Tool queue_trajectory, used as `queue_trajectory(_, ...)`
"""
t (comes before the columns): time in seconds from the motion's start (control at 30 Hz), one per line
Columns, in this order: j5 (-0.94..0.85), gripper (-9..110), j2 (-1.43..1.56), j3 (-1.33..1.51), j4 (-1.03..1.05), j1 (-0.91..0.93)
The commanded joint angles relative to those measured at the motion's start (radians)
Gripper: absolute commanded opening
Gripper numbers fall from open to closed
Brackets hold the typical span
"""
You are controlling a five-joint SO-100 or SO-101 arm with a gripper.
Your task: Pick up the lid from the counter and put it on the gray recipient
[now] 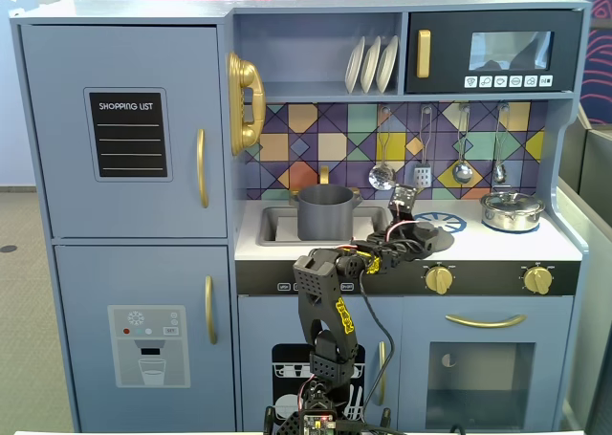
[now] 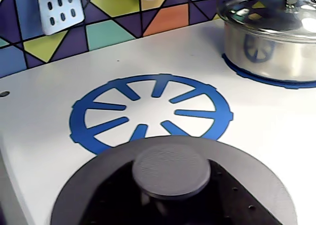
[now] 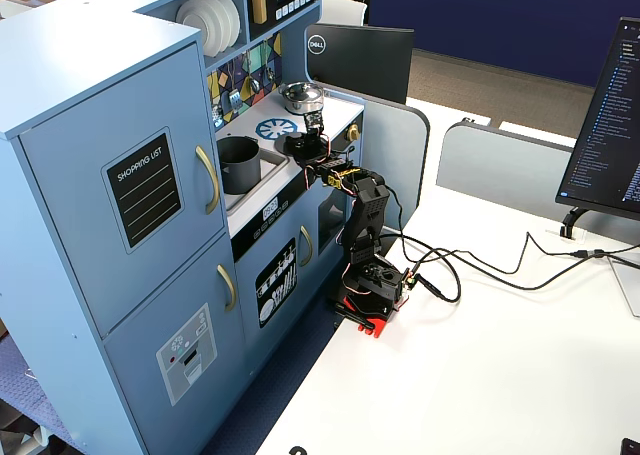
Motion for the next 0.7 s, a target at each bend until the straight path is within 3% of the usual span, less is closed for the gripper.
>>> queue_trajectory(0.0,-0.011,0,0.006,-0.064,-0.023,-0.011)
queue_trajectory(0.33,-0.028,0,0.048,-0.207,0.006,-0.025)
queue_trajectory(0.67,0.009,0,0.187,-0.449,0.288,-0.181)
